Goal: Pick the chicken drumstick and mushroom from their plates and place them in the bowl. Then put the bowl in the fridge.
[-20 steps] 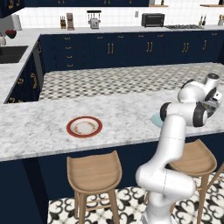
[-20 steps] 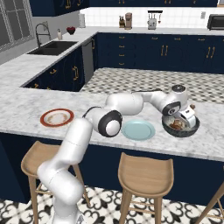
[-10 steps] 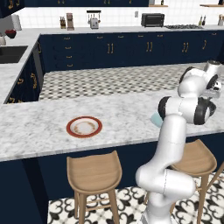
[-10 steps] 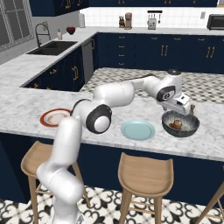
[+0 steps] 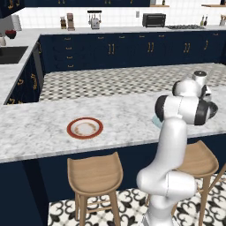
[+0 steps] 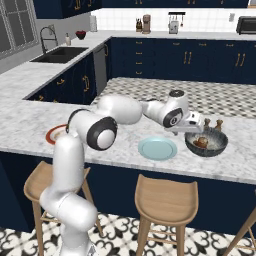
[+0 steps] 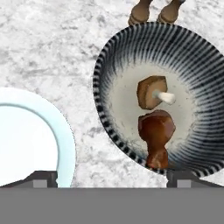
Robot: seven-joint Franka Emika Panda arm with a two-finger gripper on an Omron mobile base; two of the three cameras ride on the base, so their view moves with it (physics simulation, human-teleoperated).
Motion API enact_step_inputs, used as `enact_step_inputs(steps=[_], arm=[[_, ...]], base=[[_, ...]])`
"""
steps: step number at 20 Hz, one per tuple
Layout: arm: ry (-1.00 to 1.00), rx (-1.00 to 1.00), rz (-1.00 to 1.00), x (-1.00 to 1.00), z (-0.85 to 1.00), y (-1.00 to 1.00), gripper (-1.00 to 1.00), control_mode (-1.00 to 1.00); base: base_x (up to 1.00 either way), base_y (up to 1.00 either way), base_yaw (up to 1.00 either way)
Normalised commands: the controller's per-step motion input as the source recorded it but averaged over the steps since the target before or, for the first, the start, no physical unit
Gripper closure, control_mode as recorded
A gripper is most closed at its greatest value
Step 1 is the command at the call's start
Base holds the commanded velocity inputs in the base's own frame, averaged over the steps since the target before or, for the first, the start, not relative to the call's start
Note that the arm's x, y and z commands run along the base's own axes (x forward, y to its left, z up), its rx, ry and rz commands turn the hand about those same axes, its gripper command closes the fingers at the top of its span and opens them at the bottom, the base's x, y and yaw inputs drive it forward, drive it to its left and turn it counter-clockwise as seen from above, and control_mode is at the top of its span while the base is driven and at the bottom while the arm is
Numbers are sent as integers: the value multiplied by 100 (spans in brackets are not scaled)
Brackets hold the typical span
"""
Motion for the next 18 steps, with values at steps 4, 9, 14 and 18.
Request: enact_step_inputs(steps=[4,9,14,18], arm=[[3,-16,17,46,-21,-8,-100,-100],[11,-16,21,49,-6,-19,-100,-100],[8,-15,24,36,-10,-45,-100,-100],[11,-5,18,-1,-31,-58,-100,-100]], base=[[0,0,0],[0,0,0],[0,0,0],[0,0,0]])
